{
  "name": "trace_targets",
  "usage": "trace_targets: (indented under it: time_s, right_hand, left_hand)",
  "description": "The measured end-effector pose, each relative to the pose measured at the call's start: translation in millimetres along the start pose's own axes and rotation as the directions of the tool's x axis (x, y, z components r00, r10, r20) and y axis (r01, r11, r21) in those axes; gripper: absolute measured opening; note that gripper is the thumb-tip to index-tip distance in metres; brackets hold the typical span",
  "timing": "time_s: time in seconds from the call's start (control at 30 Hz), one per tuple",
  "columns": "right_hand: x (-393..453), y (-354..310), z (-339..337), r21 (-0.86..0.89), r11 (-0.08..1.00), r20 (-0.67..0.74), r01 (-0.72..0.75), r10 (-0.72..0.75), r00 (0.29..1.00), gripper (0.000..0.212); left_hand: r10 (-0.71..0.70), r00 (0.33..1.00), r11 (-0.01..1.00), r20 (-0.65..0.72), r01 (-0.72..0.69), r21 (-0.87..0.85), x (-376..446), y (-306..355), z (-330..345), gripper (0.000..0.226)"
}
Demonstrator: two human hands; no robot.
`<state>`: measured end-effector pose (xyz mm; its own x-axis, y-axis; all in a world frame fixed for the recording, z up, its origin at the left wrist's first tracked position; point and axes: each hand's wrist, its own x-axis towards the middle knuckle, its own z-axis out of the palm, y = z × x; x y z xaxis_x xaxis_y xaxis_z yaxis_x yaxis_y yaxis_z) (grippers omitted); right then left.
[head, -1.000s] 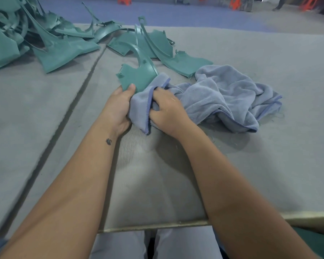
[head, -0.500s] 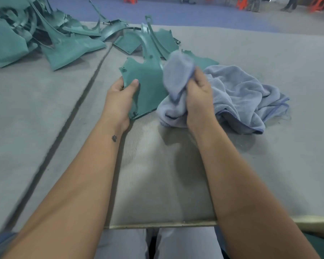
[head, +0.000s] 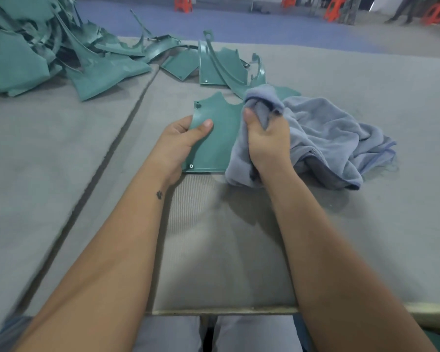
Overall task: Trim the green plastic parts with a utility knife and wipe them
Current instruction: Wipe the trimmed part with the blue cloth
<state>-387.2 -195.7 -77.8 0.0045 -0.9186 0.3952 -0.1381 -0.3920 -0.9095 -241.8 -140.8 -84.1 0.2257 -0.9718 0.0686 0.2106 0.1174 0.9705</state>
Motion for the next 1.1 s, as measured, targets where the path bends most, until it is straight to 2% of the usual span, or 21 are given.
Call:
trace_targets:
  time_s: [0.1, 0.2, 0.3, 0.37, 0.43, 0.5, 0.57, 0.6, 0.7, 0.77, 0.8, 0.87, 0.97, 1.03, 1.1]
  right_hand:
    - [4.1, -0.3, 1.9, 0.033, 0.985, -0.09, -0.169, 0.171, 0.981, 0.03]
    - [6.2, 1.2, -1.7, 0.242, 0.919, -0.117, -0.31, 0.345, 0.931, 0.042]
    - [10.0, -0.4, -12.3, 0.451, 0.776, -0.193, -0.44, 0.567, 0.801, 0.045]
    - [15.0, 4.6, -22.0, 0.604, 0.651, -0.139, -0.459, 0.654, 0.744, 0.041]
    - [14.7, 3.9, -26.3, 0.677, 0.569, -0.025, -0.466, 0.651, 0.759, 0.036]
    - [12.7, 3.7, -24.0, 0.562, 0.657, 0.073, -0.502, 0.566, 0.821, 0.044]
    - [10.8, 0.6, -16.5, 0.394, 0.759, 0.154, -0.518, 0.501, 0.851, 0.054]
    - [10.2, -0.3, -12.9, 0.335, 0.789, 0.18, -0.515, 0.483, 0.857, 0.053]
    - [7.6, 1.9, -11.3, 0.199, 0.891, 0.2, -0.407, 0.37, 0.907, 0.029]
    - [5.5, 2.7, -14.8, 0.169, 0.921, 0.206, -0.351, 0.315, 0.926, 0.014]
    - [4.9, 2.2, -16.3, 0.176, 0.926, 0.201, -0.335, 0.299, 0.933, 0.012]
    - [2.9, -0.5, -14.2, 0.219, 0.923, 0.148, -0.316, 0.289, 0.946, 0.011]
    - [3.5, -0.9, -8.1, 0.3, 0.891, -0.066, -0.34, 0.375, 0.925, 0.017]
    - [4.5, -1.0, -8.1, 0.386, 0.858, -0.166, -0.34, 0.427, 0.889, 0.023]
    - [5.2, 0.9, -7.7, 0.411, 0.84, -0.135, -0.354, 0.44, 0.888, 0.018]
  left_hand:
    - [0.008, 1.0, 1.0, 0.02, -0.008, -0.021, -0.9, -0.3, 2.8, 0.011]
    - [0.056, 0.998, 0.998, -0.012, -0.056, -0.025, -0.9, 1.5, 4.0, 0.009]
    - [0.103, 0.988, 0.994, -0.117, -0.106, -0.013, 0.8, 5.2, -1.0, 0.008]
    - [0.11, 0.972, 0.993, -0.205, -0.116, -0.019, 2.5, 10.2, -10.8, 0.008]
    - [0.023, 0.973, 0.994, -0.23, -0.047, -0.098, 3.4, 14.8, -24.2, 0.008]
    - [-0.135, 0.982, 0.979, -0.133, 0.111, -0.17, 2.2, 17.4, -35.5, 0.014]
    - [-0.253, 0.967, 0.965, 0.014, 0.253, -0.065, -1.0, 17.4, -39.8, 0.018]
    - [-0.285, 0.956, 0.958, 0.063, 0.285, 0.003, -2.3, 16.6, -40.0, 0.018]
    - [-0.297, 0.948, 0.954, 0.118, 0.29, 0.074, -5.7, 18.2, -37.4, 0.021]
    - [-0.295, 0.944, 0.955, 0.145, 0.286, 0.082, -8.2, 20.5, -35.3, 0.021]
    - [-0.289, 0.945, 0.957, 0.152, 0.283, 0.059, -9.5, 21.5, -33.2, 0.02]
    - [-0.251, 0.962, 0.961, 0.105, 0.261, -0.095, -9.9, 22.9, -27.7, 0.025]
    - [-0.188, 0.982, 0.943, -0.027, 0.173, -0.283, -4.7, 25.6, -18.4, 0.039]
    - [-0.189, 0.981, 0.933, -0.041, 0.166, -0.319, -1.9, 24.8, -8.8, 0.046]
    - [-0.208, 0.978, 0.949, -0.026, 0.196, -0.249, -2.1, 18.3, 6.1, 0.042]
